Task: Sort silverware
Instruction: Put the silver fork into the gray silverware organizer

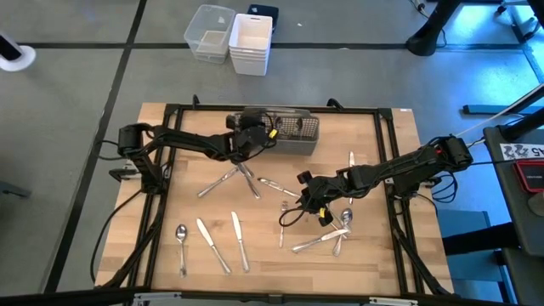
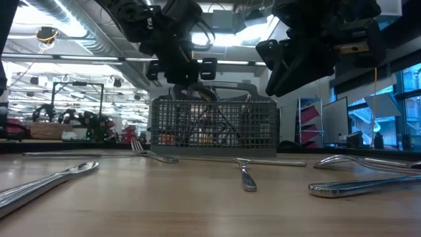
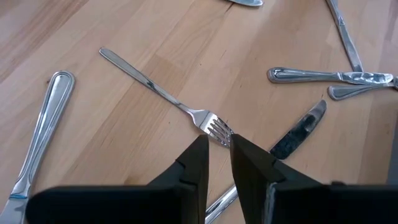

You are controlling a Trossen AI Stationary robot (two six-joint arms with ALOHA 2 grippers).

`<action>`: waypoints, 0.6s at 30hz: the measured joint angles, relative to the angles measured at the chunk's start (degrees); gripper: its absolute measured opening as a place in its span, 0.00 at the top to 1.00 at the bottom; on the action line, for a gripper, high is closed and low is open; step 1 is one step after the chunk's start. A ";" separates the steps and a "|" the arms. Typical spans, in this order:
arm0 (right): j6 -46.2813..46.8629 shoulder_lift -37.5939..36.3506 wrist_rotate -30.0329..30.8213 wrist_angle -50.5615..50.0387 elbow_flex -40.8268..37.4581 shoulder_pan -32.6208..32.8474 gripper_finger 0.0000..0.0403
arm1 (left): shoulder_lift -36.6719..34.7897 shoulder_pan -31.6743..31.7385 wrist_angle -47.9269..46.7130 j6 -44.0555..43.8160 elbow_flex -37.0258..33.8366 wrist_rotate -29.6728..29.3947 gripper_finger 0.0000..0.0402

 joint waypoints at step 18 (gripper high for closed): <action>0.00 -0.02 0.01 0.03 -0.02 0.00 0.83 | -7.41 -4.58 0.53 5.44 0.02 -1.68 0.71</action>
